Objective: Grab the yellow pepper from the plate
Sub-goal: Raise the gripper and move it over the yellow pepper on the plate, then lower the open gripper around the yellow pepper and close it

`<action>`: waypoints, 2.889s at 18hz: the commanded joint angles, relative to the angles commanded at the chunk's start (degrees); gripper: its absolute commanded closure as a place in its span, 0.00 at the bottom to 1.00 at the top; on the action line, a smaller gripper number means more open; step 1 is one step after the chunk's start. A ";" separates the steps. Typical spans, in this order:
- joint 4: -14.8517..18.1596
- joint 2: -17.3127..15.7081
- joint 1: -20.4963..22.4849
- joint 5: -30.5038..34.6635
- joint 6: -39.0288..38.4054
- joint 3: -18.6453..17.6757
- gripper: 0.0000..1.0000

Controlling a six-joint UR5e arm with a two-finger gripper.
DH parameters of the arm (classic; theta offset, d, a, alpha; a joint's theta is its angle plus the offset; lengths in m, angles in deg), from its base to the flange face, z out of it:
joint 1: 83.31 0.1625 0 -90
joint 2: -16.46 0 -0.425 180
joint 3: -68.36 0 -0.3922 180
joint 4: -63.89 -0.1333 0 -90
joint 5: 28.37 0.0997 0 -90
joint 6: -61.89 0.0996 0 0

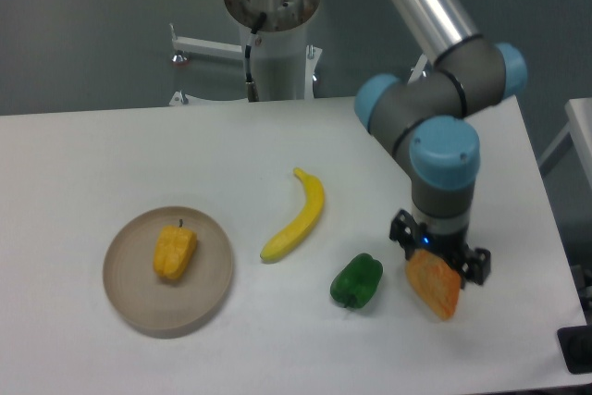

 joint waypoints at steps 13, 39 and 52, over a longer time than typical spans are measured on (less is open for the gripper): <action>-7.09 -9.15 -10.63 -14.77 -30.16 -17.31 0.00; -20.38 -5.82 -23.91 -14.06 -35.80 -24.97 0.00; -20.73 -3.88 -25.05 -11.87 -35.62 -23.48 0.27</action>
